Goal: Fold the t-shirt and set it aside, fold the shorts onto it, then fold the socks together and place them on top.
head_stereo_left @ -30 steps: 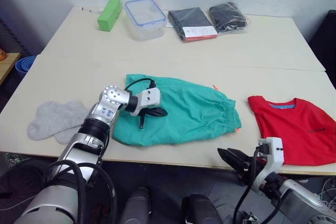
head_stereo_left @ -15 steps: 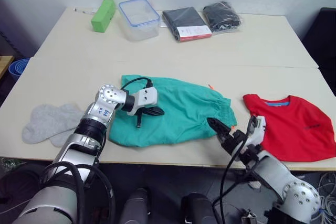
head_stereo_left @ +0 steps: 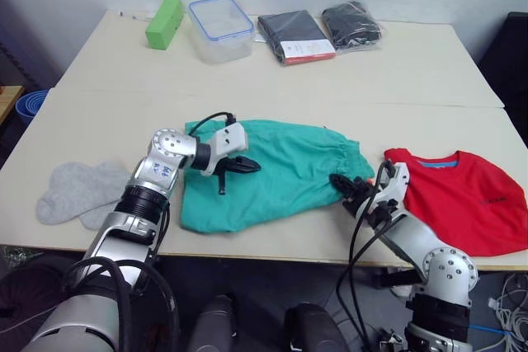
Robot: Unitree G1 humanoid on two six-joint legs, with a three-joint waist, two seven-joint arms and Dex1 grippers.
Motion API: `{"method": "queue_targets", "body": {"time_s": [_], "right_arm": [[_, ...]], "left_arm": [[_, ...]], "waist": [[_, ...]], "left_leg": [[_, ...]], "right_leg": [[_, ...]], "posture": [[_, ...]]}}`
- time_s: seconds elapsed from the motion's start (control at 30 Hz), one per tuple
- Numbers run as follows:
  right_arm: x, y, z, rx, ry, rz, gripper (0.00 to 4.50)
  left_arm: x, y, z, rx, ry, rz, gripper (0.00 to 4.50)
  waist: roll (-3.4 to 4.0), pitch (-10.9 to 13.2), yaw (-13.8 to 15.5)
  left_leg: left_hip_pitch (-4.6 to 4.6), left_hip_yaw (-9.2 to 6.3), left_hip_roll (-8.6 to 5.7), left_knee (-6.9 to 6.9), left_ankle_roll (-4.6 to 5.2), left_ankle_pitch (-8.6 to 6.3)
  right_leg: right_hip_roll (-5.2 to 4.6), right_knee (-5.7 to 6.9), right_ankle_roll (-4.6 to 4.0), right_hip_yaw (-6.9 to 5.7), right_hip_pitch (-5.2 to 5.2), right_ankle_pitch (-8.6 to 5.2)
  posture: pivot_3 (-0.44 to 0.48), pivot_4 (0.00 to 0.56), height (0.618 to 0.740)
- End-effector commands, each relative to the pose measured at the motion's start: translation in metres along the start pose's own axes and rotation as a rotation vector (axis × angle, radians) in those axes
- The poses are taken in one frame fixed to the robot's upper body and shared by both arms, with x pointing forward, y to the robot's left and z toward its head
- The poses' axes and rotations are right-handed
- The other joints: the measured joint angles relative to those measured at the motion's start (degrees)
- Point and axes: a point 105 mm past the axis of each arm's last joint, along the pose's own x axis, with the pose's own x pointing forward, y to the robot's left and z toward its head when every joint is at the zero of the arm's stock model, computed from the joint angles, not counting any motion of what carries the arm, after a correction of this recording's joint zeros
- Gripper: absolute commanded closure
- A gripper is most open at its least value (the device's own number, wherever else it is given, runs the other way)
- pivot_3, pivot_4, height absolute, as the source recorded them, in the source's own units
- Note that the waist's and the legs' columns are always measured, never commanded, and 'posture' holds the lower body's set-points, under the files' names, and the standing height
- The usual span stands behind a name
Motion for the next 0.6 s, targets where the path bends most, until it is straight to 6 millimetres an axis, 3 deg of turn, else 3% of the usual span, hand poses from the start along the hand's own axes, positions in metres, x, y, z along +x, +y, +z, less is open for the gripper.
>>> {"method": "queue_targets", "body": {"time_s": [0.03,0.27,0.43,0.6], "right_arm": [[-0.003,-0.013,0.017,-0.072,-0.040,-0.046,4.45],[-0.003,0.044,-0.002,-0.394,0.105,0.235,4.45],[-0.006,0.123,-0.033,-0.606,0.230,0.607,4.45],[0.004,0.171,-0.055,-0.890,0.216,0.806,4.45]], "left_arm": [[-0.010,-0.010,-0.009,-0.007,0.033,-0.020,4.50],[0.003,-0.009,-0.035,-0.041,0.109,0.051,4.50],[0.001,-0.001,-0.032,-0.075,0.081,0.136,4.50],[-0.018,-0.004,-0.032,-0.112,0.060,0.187,4.50]], "waist": [[0.01,0.0,0.1],[0.04,0.0,0.3],[0.05,0.0,-0.2],[0.04,0.0,-0.1]], "left_leg": [[-0.01,0.01,0.00,-0.02,0.00,0.00],[-0.13,0.00,-0.09,-0.13,0.01,0.00],[-0.11,0.06,-0.03,-0.14,0.07,0.01],[-0.13,0.17,0.07,-0.17,-0.21,0.17]], "right_leg": [[0.00,-0.01,0.00,0.00,-0.01,0.00],[-0.08,0.00,0.02,-0.02,-0.16,0.01],[-0.05,0.05,0.02,-0.02,-0.25,0.01],[-0.01,0.40,0.00,-0.02,-0.59,0.02]], "posture": [[0.000,0.150,0.740],[0.000,0.150,0.740],[0.000,0.150,0.740],[0.000,0.150,0.740]]}}
